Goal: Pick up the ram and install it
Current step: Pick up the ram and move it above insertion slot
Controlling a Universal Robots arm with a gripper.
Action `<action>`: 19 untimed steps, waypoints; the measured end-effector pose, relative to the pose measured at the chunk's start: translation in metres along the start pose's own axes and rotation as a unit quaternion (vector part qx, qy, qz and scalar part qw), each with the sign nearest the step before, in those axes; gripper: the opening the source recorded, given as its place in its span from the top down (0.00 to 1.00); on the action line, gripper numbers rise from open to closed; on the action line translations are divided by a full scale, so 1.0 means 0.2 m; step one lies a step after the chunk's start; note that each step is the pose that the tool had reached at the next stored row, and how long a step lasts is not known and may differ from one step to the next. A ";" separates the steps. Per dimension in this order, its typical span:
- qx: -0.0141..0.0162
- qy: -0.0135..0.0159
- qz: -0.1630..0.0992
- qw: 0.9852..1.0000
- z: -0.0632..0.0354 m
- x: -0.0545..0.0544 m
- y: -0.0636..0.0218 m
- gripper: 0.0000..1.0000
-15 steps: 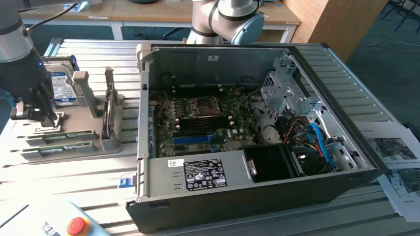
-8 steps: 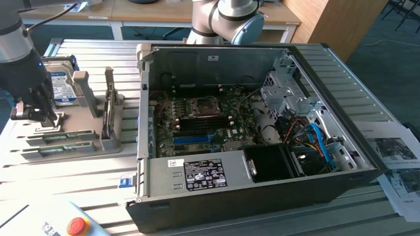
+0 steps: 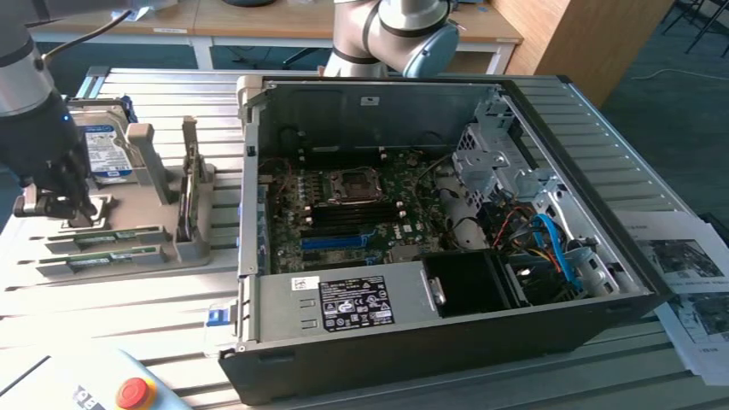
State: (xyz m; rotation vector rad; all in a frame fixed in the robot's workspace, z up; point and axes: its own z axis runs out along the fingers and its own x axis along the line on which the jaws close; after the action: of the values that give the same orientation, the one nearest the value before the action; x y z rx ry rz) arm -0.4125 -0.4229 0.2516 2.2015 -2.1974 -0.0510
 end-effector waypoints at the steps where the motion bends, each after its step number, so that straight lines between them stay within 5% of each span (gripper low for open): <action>1: 0.000 0.000 0.000 1.000 0.000 0.01 0.000 0.76; 19: -0.001 0.000 0.000 1.000 -0.002 0.03 -0.038 0.76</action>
State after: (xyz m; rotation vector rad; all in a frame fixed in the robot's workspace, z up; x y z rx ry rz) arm -0.4048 -0.4293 0.2516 2.2003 -2.1964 -0.0533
